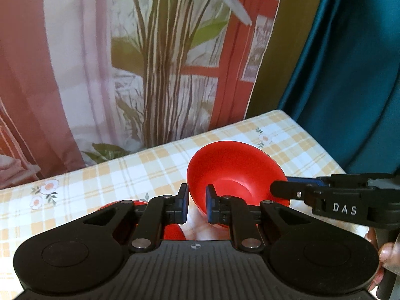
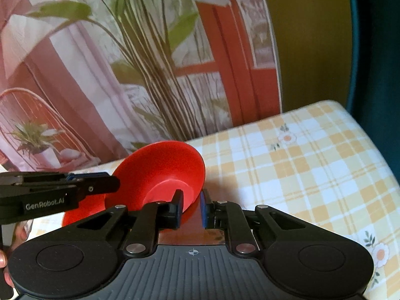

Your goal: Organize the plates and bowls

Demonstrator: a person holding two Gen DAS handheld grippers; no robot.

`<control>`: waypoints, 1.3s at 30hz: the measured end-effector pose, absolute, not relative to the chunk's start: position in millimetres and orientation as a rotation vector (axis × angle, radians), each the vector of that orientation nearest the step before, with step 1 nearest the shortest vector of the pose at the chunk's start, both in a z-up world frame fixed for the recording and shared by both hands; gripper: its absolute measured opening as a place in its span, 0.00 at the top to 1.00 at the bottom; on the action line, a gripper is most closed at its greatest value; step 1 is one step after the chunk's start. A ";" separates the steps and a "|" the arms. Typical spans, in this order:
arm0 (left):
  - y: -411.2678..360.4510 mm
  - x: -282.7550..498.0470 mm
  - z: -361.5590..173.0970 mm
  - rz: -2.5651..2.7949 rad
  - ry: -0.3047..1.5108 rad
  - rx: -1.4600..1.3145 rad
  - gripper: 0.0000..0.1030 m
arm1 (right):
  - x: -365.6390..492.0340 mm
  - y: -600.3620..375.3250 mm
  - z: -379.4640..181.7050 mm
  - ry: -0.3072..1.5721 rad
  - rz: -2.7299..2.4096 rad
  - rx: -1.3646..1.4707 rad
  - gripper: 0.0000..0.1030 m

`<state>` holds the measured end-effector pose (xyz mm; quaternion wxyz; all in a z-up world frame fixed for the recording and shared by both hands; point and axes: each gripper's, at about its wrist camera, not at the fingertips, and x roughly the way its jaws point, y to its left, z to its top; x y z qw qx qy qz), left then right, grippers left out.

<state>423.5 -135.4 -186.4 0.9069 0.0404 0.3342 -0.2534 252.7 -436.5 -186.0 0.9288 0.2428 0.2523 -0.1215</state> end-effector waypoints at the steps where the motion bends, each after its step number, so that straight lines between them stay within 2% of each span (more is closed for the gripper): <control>1: -133.1 420.8 -183.5 -0.520 0.684 0.083 0.85 | 252.6 -434.4 -183.0 0.510 -0.246 0.496 0.87; 15: -74.0 390.7 -161.8 -0.437 0.636 0.032 0.85 | 276.5 -382.3 -165.5 0.505 -0.170 0.460 0.87; 39: -29.3 383.9 -201.4 -0.376 0.670 -0.022 0.85 | 317.5 -340.8 -188.3 0.600 -0.129 0.374 0.86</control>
